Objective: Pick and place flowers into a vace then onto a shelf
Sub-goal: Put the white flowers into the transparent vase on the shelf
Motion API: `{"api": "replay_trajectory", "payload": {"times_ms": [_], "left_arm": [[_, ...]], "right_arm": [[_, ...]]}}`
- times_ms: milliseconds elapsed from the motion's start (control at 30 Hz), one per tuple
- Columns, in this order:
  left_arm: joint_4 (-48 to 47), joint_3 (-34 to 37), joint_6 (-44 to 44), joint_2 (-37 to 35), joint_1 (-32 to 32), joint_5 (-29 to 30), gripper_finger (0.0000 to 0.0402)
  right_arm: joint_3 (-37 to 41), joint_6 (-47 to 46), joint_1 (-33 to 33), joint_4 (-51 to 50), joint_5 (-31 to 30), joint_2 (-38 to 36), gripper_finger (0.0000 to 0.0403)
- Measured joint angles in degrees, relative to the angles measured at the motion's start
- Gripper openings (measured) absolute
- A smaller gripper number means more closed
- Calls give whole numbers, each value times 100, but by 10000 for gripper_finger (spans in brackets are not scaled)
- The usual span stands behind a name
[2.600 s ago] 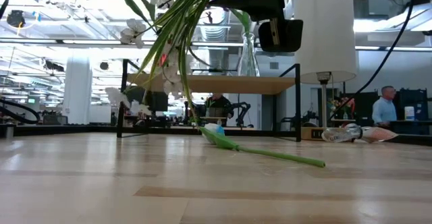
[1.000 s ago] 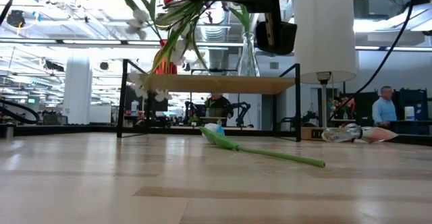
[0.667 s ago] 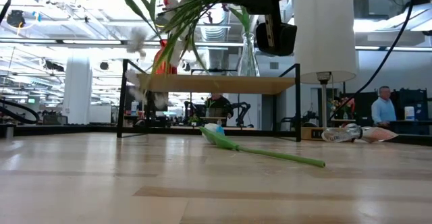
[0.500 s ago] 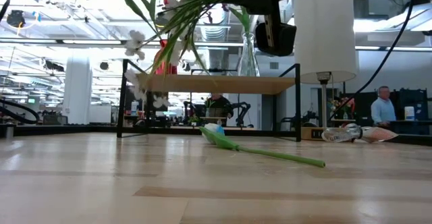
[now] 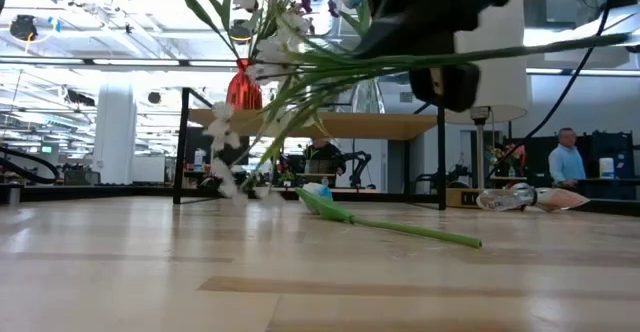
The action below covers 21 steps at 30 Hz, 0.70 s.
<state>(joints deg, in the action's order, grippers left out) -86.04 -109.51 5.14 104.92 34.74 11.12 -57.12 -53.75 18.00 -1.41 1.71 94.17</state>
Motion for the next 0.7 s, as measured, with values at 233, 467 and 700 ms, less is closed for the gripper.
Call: {"api": "replay_trajectory", "payload": {"times_ms": [233,467,700], "left_arm": [[-402,0,202,2,129,-426,158],[-399,2,251,-122,89,-3,158],[-388,725,900,-741,-145,451,158]], "right_arm": [[0,281,635,-138,761,-4,0],[2,368,1324,940,460,-7,0],[-421,1531,1865,1558,-1726,-9,0]]}}
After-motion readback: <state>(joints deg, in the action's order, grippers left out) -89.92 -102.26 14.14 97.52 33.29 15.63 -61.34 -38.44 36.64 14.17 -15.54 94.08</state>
